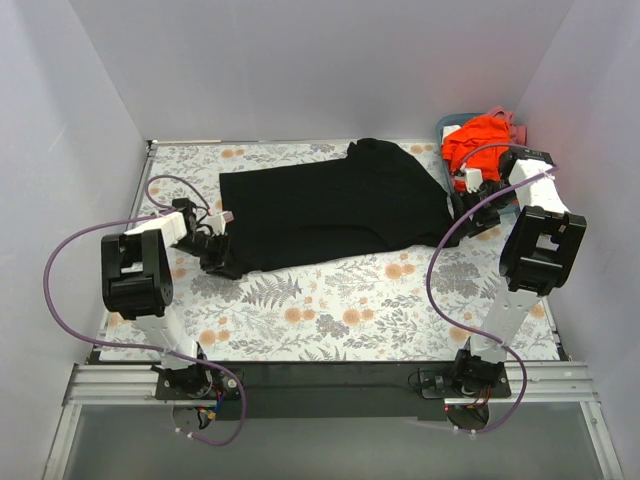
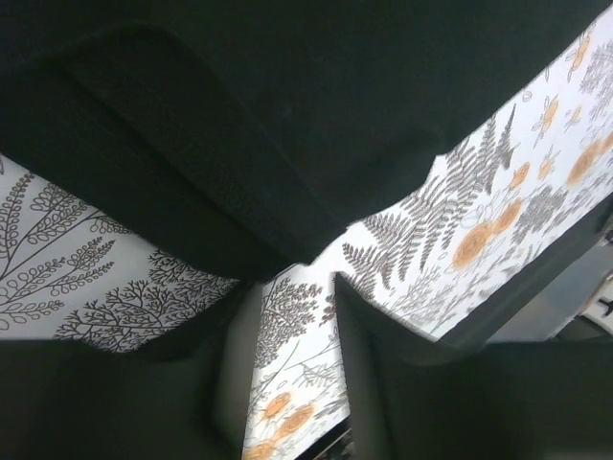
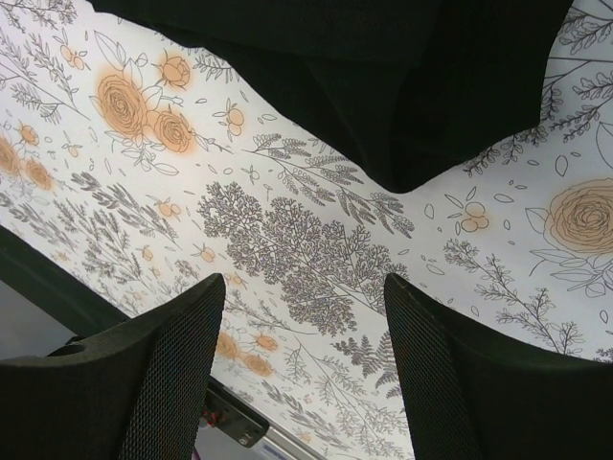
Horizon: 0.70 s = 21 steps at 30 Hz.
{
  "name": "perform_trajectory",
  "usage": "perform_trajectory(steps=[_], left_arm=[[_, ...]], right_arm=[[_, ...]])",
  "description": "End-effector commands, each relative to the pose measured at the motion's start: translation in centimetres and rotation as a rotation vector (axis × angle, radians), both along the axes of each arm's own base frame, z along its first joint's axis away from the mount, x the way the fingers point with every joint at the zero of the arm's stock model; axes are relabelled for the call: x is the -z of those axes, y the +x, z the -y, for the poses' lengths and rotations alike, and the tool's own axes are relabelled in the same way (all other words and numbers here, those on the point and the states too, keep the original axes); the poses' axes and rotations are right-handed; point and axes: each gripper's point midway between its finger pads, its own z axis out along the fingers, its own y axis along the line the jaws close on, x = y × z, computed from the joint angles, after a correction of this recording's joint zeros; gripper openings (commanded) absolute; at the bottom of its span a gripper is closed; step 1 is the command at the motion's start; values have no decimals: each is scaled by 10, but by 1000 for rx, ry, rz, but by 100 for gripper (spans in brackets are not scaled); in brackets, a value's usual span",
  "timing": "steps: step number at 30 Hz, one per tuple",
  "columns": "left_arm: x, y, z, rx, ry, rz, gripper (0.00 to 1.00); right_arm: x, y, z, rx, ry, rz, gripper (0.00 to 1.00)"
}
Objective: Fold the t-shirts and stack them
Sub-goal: Fold the tshirt
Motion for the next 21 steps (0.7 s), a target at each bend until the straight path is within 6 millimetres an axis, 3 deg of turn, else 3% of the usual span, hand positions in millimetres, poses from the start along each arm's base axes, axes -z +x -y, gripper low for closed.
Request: perform_trajectory(steps=[1,6,13,18,21], left_arm=[[-6,15,1,-15,-25,58,22],[-8,20,-9,-32,-5,58,0],[-15,14,-29,-31,34,77,0],[-18,8,-62,-39,99,95,0],[-18,6,-72,-43,118,94,0]], right_arm=[[-13,-3,4,-15,-11,48,75],[-13,-2,5,-14,-9,52,75],[-12,-5,3,-21,6,51,75],[-8,-12,2,-38,7,48,76],[-6,-16,-1,-40,22,39,76]])
